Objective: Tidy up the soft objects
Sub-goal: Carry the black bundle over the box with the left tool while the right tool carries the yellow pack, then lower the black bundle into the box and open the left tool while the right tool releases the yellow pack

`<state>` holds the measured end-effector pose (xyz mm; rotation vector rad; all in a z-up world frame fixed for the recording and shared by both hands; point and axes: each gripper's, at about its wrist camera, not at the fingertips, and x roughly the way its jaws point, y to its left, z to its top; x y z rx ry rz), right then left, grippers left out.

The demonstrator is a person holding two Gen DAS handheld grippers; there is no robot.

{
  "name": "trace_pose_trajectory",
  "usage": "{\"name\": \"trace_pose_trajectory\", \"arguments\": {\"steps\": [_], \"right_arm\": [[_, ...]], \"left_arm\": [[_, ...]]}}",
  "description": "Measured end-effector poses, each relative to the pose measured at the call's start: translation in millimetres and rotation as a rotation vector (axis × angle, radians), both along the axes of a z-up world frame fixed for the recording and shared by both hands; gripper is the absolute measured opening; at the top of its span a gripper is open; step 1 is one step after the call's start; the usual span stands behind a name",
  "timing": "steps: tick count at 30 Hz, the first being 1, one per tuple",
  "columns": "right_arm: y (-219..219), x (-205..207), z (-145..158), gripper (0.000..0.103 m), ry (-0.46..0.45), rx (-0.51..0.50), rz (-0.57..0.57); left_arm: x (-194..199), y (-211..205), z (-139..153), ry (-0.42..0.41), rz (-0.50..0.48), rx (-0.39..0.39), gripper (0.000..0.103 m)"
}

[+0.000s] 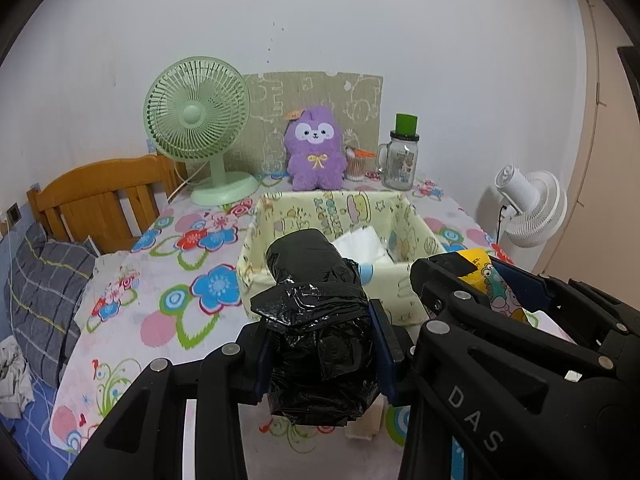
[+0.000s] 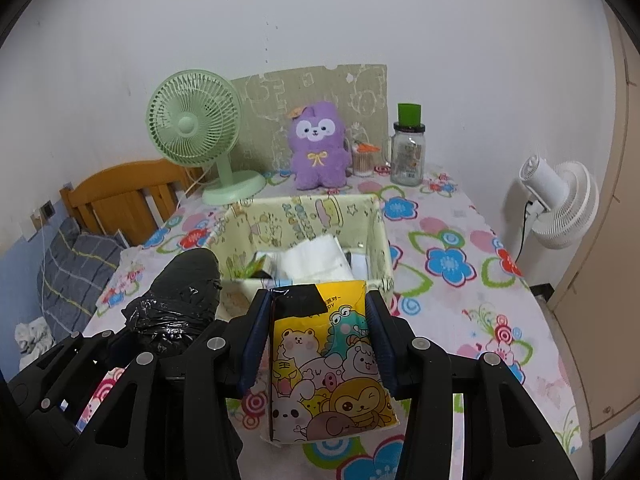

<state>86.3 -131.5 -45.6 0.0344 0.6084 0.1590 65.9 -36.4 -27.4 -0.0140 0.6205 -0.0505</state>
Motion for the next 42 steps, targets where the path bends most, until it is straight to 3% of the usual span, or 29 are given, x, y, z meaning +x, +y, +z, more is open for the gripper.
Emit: {"name": "trace_pose_trajectory", "arguments": {"steps": [23,42], "right_arm": [[12,37,30,0.051,-0.033,-0.005,0.022],[11,82,25,0.051,-0.012,0.001,0.028]], "left_arm": [[34,14,31,-0.037,0.012,-0.001,0.042],[72,14,29,-0.024,0.02,0.0,0.042]]}}
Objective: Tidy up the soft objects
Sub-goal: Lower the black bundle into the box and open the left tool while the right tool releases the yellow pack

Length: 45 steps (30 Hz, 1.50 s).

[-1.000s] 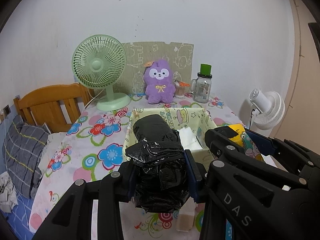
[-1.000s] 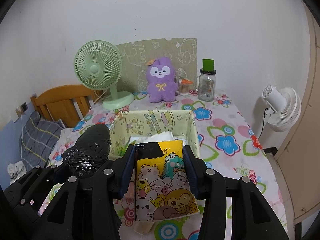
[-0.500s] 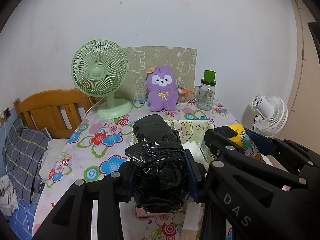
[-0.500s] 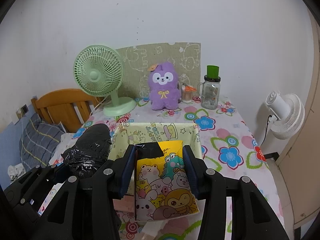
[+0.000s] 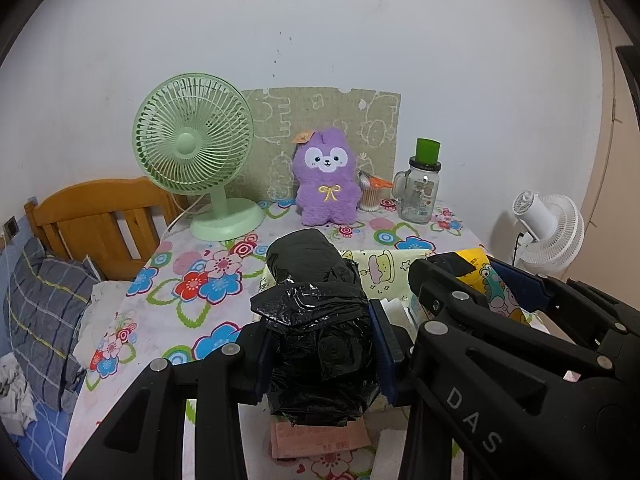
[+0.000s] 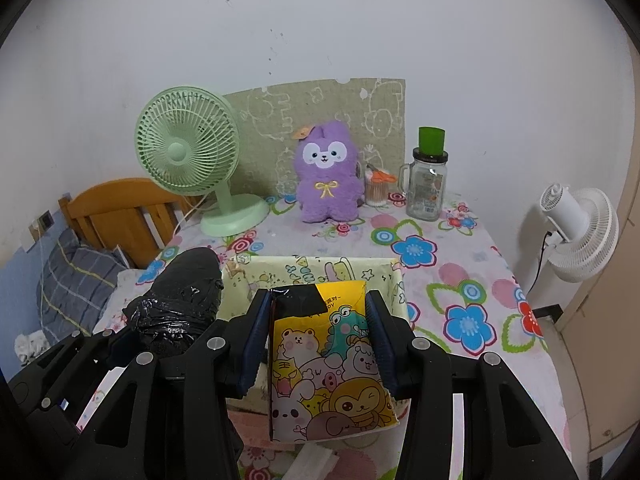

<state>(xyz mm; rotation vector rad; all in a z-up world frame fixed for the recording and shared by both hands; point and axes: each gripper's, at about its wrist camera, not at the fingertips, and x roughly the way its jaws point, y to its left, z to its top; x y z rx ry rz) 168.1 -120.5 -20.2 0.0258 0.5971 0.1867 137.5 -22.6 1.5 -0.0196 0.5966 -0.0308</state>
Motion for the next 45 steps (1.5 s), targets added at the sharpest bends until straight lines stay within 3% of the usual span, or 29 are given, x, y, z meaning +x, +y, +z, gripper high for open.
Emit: {"name": "trace_pose_trajectory", "arguments": {"steps": [25,27,32,39,41,45], "right_arm": [[6,55,-29,0.051,0.06,-0.004,0.04],[6,59,-31,0.051,0.067,-0.001,0.041],[8,67,-37,0.051,0.081,0.005,0.047],[14,76,-43,0.051,0.098,0.014,0.079],[16,78,-45,0.051,0.106,0.013,0.084],[20,79,-49,0.053,0.118,0.007,0.092]], "left_arm": [[57,6,-29,0.078,0.011,-0.017,0.044],[61,6,-32,0.087,0.009,-0.017,0.048],[66,6,-40,0.103,0.002,0.003,0.071],[72,11,-49,0.132,0.016,0.002,0.078],[71,11,-49,0.132,0.004,0.004,0.084],[66,7,-49,0.123,-0.018,0.028,0.084]]}}
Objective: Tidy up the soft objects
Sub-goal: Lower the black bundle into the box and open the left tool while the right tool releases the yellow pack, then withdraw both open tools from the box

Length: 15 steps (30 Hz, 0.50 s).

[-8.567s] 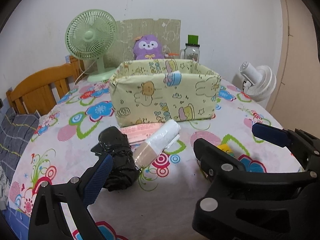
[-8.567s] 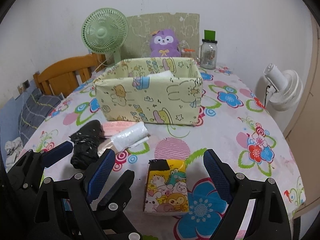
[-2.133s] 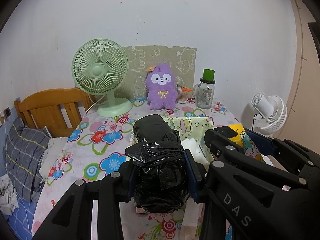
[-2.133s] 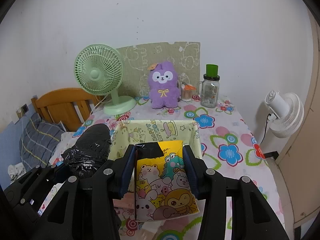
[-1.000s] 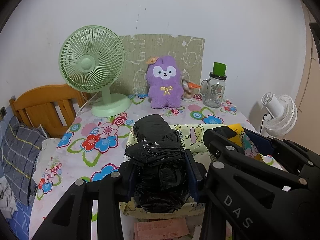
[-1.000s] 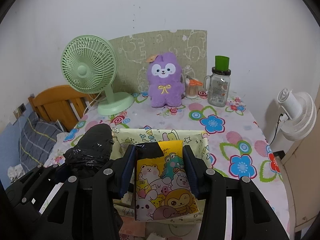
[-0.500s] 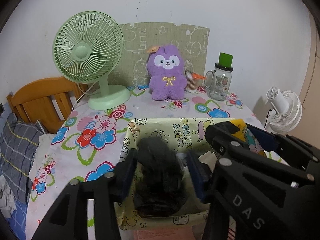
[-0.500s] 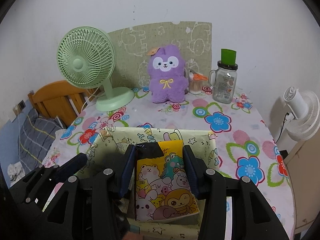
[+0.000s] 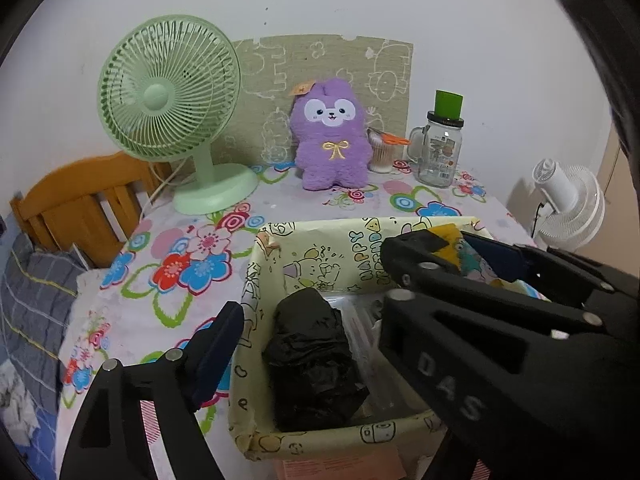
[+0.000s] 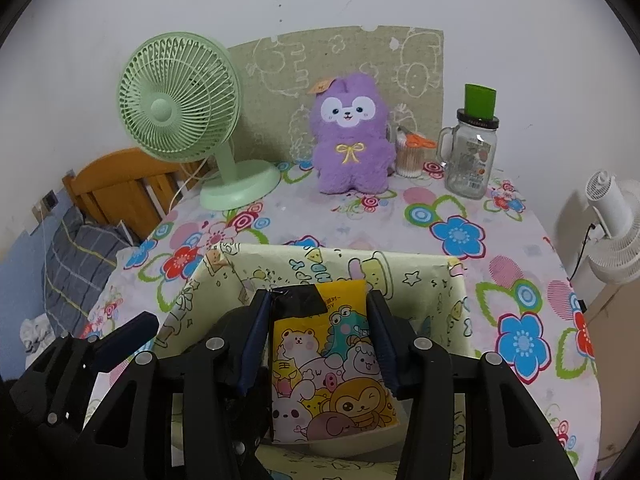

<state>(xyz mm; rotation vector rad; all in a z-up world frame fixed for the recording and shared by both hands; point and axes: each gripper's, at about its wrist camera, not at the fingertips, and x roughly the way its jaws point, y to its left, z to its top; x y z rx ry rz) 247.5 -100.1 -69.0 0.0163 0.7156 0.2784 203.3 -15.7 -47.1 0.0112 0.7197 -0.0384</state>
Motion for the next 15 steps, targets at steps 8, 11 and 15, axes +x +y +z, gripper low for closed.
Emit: {"name": "trace_pose_trajectory", "arguments": {"steps": [8,11,15], "right_arm": [[2,-6,1,0.089,-0.016,-0.003,-0.008],[3,-10,1,0.089,-0.012,-0.015,-0.013],[0,-15,-1,0.089,-0.008,-0.025,-0.034]], "left_arm": [[-3,6,-3,0.006,0.02,0.001,0.087],[-6,9,-3,0.005,0.021,-0.012,0.087],[-10,10,-4,0.007,0.021,-0.02,0.088]]}}
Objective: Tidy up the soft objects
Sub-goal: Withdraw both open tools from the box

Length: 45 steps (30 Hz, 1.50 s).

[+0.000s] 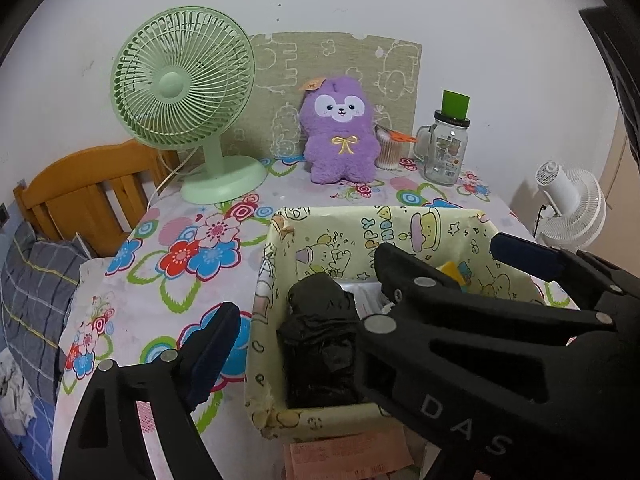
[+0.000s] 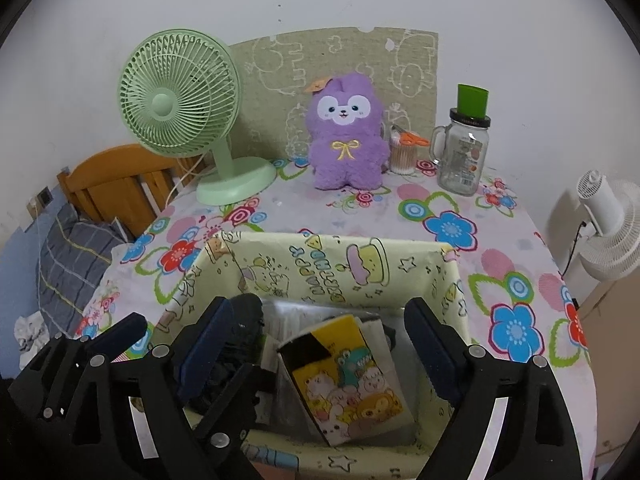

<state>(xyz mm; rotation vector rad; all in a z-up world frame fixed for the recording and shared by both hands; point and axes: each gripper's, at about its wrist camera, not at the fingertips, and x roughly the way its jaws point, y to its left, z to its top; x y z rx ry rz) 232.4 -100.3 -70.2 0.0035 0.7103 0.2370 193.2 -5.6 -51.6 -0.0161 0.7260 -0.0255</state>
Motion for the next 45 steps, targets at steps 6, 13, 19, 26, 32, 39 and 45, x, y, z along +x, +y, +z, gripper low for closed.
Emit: {"name": "trace_pose_trajectory", "arguments": {"steps": [6,13,19,26,32,39,45], "right_arm": [[-1,-7,-1,0.09,0.008,-0.011,-0.019],[-5,-21,5,0.09,-0.008,-0.011,-0.028],[-15,-31,10,0.09,-0.027,-0.003,-0.072],[-24,-48,19,0.09,-0.064,-0.002,-0.079],[-30,-64,24,0.09,-0.083,0.0,-0.087],[-37,-82,28,0.091,-0.103,0.003,-0.099],[-42,-95,29,0.091,-0.111,0.007,-0.107]], "left_arm": [[-8,1,2,-0.009,-0.004,-0.013,0.094],[-16,1,6,-0.017,0.005,-0.021,0.099],[-24,-1,12,-0.032,0.003,-0.023,0.103],[-35,-5,19,-0.033,-0.005,-0.047,0.103],[-46,-11,24,-0.049,-0.021,-0.058,0.103],[-60,-20,28,-0.063,-0.033,-0.043,0.103],[-71,-26,30,-0.074,-0.047,-0.033,0.103]]}}
